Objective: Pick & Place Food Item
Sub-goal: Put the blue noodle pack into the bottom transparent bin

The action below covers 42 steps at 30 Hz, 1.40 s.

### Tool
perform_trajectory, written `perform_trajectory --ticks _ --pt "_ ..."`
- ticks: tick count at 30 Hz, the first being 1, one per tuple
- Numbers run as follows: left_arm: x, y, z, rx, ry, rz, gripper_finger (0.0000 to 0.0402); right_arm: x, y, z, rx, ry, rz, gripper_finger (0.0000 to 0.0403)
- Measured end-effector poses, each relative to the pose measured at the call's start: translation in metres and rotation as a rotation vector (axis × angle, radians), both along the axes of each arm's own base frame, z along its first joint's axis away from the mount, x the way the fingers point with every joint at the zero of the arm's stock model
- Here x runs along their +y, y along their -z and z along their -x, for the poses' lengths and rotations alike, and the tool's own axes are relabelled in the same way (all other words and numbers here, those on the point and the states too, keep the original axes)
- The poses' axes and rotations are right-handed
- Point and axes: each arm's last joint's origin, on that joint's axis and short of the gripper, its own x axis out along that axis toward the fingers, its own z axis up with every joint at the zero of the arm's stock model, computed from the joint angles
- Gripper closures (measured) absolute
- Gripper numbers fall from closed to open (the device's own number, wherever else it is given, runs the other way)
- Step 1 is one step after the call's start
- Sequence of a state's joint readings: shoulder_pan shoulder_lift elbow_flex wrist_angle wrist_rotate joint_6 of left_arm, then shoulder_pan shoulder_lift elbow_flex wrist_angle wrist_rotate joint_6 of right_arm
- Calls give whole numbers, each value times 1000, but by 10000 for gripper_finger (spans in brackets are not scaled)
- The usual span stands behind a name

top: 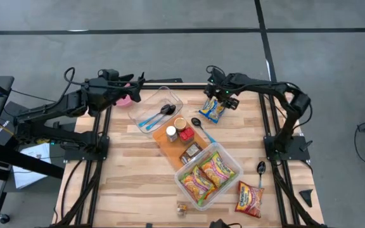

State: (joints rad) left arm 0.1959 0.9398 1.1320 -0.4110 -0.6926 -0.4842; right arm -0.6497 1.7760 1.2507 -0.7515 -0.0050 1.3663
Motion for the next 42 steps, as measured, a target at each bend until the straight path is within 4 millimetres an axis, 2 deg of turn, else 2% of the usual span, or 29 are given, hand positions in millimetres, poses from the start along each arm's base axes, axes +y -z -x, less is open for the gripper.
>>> perform_trajectory --ticks 5,12,23,28,31,35,38,42 --pt "0 0 0 -1 -1 0 92 4 9 -8 -6 2 -24 118" --pt "0 0 0 0 -4 -1 92 2 15 -5 41 20 -30 155" --pt "0 0 0 8 -1 -6 92 6 15 -7 57 45 -20 252" --pt "0 0 0 7 23 -2 92 10 14 -3 118 -66 -29 286" --pt "-1 0 -1 7 43 2 92 14 7 -2 144 -285 19 299" --pt "-1 0 -1 7 48 3 92 24 -12 -5 146 -745 176 309" --pt "-1 0 -1 8 48 2 92 35 -27 -6 179 -1151 312 311" --pt "-1 0 -1 11 49 -1 92 50 -38 -5 293 -1825 486 312"
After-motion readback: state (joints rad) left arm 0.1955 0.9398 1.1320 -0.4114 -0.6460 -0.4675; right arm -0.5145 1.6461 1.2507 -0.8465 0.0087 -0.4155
